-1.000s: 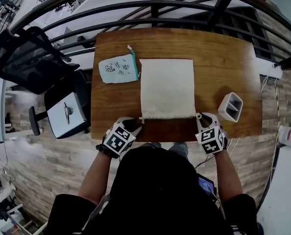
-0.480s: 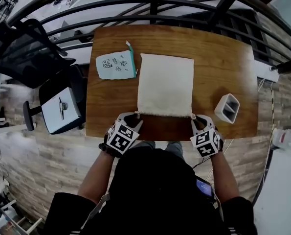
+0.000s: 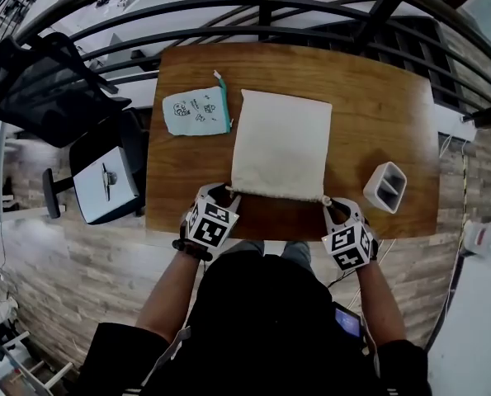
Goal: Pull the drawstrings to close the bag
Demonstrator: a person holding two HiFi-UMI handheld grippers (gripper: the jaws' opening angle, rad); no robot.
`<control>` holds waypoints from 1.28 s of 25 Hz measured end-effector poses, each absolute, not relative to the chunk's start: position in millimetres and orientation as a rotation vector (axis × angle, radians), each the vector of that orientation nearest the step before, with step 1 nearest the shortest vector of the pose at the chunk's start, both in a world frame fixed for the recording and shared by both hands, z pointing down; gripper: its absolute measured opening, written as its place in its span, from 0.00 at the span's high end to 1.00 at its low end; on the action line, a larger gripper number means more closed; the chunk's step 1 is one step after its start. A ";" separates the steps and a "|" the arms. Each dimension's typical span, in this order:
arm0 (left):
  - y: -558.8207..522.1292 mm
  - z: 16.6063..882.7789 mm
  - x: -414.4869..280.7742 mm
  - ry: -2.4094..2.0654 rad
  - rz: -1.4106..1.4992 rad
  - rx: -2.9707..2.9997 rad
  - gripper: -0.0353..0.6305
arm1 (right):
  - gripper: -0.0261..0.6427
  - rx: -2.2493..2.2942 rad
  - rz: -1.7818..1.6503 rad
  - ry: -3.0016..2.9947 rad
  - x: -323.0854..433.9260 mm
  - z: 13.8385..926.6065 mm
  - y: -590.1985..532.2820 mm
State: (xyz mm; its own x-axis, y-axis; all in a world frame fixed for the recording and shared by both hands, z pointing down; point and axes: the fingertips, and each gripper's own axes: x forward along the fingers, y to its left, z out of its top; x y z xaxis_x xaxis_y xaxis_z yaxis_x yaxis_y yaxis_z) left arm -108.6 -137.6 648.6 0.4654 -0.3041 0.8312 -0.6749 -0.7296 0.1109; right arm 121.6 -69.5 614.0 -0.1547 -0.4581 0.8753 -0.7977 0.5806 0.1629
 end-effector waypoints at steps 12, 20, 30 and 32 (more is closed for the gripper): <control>-129.2 648.1 -103.2 -0.945 1.200 2.205 0.76 | 0.90 0.987 0.437 -1.820 128.1 621.0 -65.1; -134.0 658.4 -102.6 -0.933 1.256 2.198 0.82 | 0.90 0.928 0.428 -1.830 127.1 625.0 -61.0; -117.1 647.2 -100.1 -0.740 1.253 2.240 0.87 | 0.90 0.998 0.404 -1.834 146.4 606.7 -82.0; -115.8 634.7 -98.4 -0.715 1.182 2.255 0.87 | 0.90 1.010 0.336 -1.816 154.1 597.5 -90.0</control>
State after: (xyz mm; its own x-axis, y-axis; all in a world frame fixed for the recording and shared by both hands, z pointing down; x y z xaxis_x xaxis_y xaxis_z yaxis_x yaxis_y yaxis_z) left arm -98.4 -115.8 634.7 0.4871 -0.2203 0.8451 -0.6461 -0.7419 0.1790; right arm 154.1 -90.0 597.5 -0.1616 -0.4871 0.8582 -0.7623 0.6139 0.2049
